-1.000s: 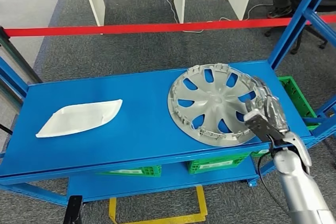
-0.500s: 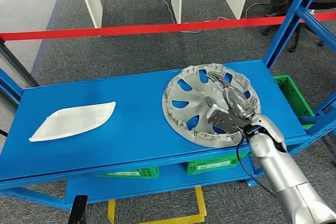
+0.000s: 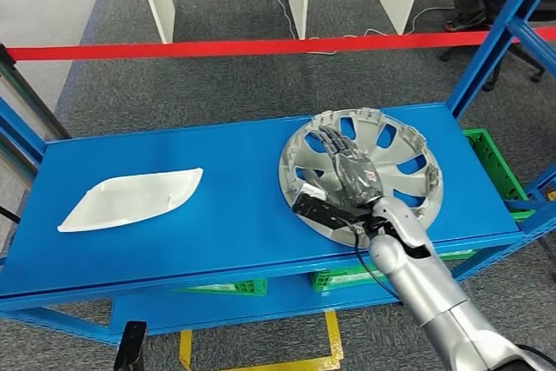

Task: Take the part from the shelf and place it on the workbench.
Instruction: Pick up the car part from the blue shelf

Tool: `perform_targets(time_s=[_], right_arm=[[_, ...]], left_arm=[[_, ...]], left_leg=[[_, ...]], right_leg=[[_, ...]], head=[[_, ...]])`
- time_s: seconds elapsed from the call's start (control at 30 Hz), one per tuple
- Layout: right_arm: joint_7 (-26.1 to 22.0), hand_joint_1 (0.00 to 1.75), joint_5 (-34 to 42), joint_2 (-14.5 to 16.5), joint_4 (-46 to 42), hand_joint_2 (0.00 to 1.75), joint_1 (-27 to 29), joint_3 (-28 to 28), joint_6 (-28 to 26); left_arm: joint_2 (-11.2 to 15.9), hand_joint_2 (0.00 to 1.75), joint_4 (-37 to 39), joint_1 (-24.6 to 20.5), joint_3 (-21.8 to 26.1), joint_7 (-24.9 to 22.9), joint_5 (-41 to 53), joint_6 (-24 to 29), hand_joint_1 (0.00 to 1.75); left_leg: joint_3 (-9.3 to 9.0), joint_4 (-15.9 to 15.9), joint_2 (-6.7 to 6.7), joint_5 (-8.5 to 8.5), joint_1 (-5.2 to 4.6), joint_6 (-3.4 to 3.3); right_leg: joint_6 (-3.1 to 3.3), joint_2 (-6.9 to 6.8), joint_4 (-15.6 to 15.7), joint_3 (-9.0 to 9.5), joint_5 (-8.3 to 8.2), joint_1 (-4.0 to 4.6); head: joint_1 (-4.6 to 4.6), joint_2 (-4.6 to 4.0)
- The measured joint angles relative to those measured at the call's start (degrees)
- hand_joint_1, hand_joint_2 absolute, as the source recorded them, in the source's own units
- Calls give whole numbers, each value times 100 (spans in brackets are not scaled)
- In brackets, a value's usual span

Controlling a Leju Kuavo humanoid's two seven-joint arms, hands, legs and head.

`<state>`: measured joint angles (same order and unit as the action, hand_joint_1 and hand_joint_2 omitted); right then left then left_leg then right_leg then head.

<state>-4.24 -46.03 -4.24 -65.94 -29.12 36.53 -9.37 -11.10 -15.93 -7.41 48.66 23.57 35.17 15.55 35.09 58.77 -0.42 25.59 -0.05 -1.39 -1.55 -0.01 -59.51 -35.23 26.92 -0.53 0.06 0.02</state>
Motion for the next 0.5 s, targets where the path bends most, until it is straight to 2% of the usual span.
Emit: perform_targets(time_s=[0.1,0.17,0.2,0.27,0.3,0.33,0.37,0.43,0.47,0.5], right_arm=[[96,0,-178,225,-10,0,269,60,-348],[167,0,-310,369,-40,0,399,86,-559],[216,0,-388,441,-58,0,452,92,-677],[316,0,-505,560,-78,0,555,102,-873],[348,0,-511,608,-89,0,619,107,-930],[366,0,-480,655,-107,0,689,108,-974],[377,0,-427,706,-134,0,763,108,-1011],[385,0,-318,815,-199,0,891,103,-1084],[386,0,-283,866,-224,0,936,102,-1108],[385,0,-254,908,-239,0,972,102,-1122]], left_arm=[[-20,0,3,31,2,10,-13,15,0],[-25,0,4,37,2,11,-35,36,0],[-25,0,4,40,2,13,-51,45,0],[-25,0,4,60,4,14,-81,56,0],[-27,0,4,77,6,19,-99,60,0],[-28,0,5,95,10,28,-129,64,0],[-30,0,6,112,20,45,-156,72,0],[-30,0,6,131,41,86,-194,85,0],[-30,0,6,134,50,99,-199,92,0],[-33,0,6,135,54,107,-203,97,0]], left_leg=[[13,10,10,6,1,77],[84,205,15,156,11,143],[195,467,17,310,21,178],[523,1209,20,653,38,226],[654,1498,20,744,44,237],[700,1602,20,730,47,240],[636,1472,20,602,49,234],[283,740,19,217,50,202],[103,368,18,91,43,183],[-11,127,16,34,35,166]], right_leg=[[71,26,67,42,14,10],[141,23,88,63,3,-13],[171,17,97,75,2,-24],[202,12,96,82,10,-22],[206,11,96,87,12,-21],[207,14,96,91,15,-20],[206,19,95,100,17,-20],[195,31,95,120,26,-19],[179,38,90,121,33,-8],[155,42,90,118,34,2]], head=[[-3,0],[-16,0],[-22,0],[-30,0],[-29,0],[-29,0],[-29,0],[-29,0],[-29,0],[-26,0]])
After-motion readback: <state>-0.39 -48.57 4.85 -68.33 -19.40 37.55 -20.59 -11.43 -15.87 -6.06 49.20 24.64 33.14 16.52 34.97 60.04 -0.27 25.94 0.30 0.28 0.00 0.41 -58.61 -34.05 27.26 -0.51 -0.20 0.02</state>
